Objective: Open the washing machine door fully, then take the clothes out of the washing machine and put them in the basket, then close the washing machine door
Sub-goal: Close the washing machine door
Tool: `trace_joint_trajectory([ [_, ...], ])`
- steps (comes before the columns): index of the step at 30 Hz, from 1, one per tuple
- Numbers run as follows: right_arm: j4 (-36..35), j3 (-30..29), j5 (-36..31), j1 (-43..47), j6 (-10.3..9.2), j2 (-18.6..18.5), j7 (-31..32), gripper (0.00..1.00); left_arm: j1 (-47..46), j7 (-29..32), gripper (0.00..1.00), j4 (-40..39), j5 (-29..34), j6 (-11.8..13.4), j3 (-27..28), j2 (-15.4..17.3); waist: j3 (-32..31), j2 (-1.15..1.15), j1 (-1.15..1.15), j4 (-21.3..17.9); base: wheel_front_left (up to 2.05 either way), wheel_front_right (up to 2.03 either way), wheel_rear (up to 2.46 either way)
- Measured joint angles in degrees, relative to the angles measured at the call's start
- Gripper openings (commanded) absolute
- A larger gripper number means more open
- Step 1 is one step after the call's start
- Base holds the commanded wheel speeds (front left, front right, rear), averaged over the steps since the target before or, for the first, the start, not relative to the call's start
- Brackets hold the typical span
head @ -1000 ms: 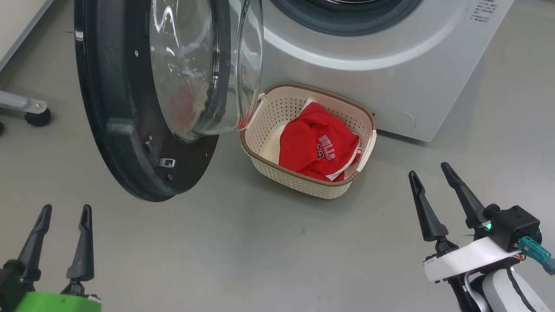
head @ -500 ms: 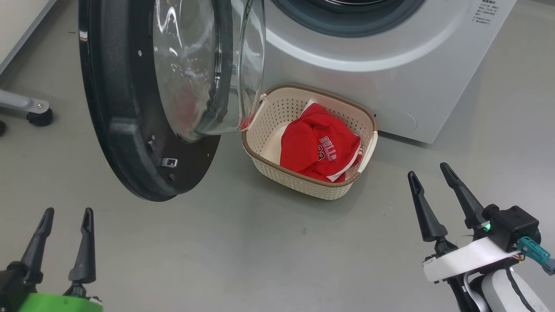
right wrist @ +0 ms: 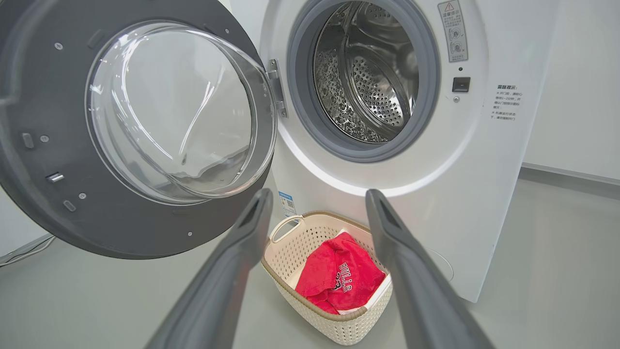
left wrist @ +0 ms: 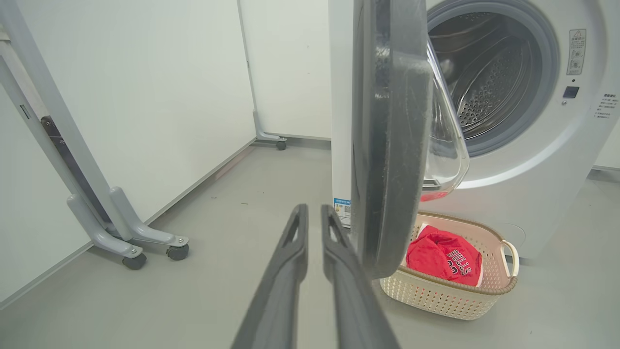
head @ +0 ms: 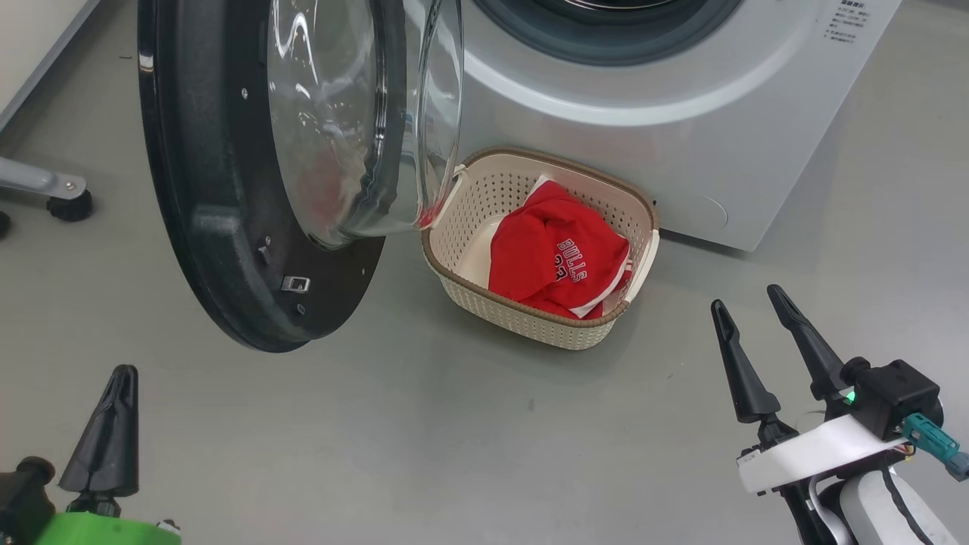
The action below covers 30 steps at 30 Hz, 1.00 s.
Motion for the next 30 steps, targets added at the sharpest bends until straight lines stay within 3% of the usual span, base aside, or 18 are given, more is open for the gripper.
trace_joint_trajectory([
  [15, 0.0, 1.0, -0.4, 0.0, 0.00, 0.0, 0.0, 1.00, -2.3, 0.0, 0.00, -1.5, -2.9, -0.1, 0.9, 2.4, 0.0, 0.00, 0.00, 0.2, 0.00, 0.00, 0.00],
  [21, 0.0, 1.5, -0.4, 0.0, 0.00, -0.2, 0.0, 1.00, -5.9, 2.1, 0.00, -2.0, -13.5, -0.1, 3.4, 2.5, 0.4, 0.00, 0.00, 0.1, 0.00, 0.00, 0.00],
  [26, 0.0, 2.2, -0.4, 0.0, 0.00, -0.4, 0.0, 1.00, -9.3, 8.0, 0.00, -1.5, -29.9, -0.1, 6.8, -2.1, 0.9, 0.00, 0.00, -0.3, 0.00, 0.00, 0.00],
  [30, 0.0, 2.4, -0.4, 0.0, 0.00, -0.6, 0.0, 1.00, -14.0, 14.9, 0.00, -0.4, -42.1, -0.1, 12.0, -13.5, 1.1, 0.00, 0.00, -0.5, 0.00, 0.00, 0.00],
])
